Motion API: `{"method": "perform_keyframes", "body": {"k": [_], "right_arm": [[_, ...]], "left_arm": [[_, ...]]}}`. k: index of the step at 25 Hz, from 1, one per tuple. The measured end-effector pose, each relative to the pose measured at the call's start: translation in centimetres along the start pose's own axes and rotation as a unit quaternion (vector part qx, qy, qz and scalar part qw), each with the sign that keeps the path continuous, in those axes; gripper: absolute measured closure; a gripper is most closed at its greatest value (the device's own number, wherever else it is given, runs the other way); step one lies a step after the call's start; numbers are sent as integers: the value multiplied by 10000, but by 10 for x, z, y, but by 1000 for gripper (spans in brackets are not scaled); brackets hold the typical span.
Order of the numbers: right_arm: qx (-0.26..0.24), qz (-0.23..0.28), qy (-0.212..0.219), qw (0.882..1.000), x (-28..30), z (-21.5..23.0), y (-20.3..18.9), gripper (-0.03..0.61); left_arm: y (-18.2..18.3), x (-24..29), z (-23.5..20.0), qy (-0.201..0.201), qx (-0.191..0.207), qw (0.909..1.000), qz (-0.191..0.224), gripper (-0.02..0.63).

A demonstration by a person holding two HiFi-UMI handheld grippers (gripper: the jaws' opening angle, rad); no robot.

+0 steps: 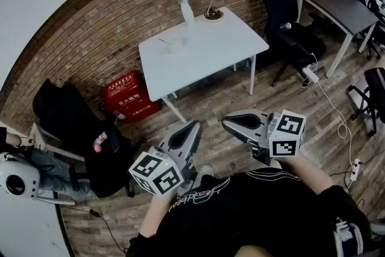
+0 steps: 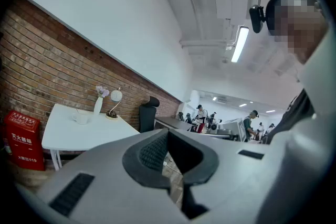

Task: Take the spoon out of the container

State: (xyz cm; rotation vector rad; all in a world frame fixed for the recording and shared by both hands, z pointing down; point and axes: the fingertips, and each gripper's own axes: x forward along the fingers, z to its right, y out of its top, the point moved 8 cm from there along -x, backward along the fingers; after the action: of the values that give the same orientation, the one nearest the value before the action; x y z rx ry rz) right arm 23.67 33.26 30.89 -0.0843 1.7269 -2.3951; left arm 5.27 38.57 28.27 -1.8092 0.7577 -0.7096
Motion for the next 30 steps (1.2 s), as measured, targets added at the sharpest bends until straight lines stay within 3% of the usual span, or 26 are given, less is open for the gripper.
{"method": "perform_keyframes", "body": {"k": [5, 15, 24, 30], "right_arm": [[63, 33, -22, 10000, -7, -4, -3, 581], [335, -55, -303, 9990, 3, 22, -12, 581], [312, -80, -464, 9984, 37, 80, -1, 581], [409, -84, -569, 9975, 88, 144, 13, 581]], "left_arm": [[-5, -3, 8, 26, 0, 10000, -66, 609], [-8, 13, -20, -89, -231, 9997, -57, 609], [6, 45, -85, -149, -350, 9993, 28, 609], [29, 74, -163, -115, -570, 9983, 64, 609]]}}
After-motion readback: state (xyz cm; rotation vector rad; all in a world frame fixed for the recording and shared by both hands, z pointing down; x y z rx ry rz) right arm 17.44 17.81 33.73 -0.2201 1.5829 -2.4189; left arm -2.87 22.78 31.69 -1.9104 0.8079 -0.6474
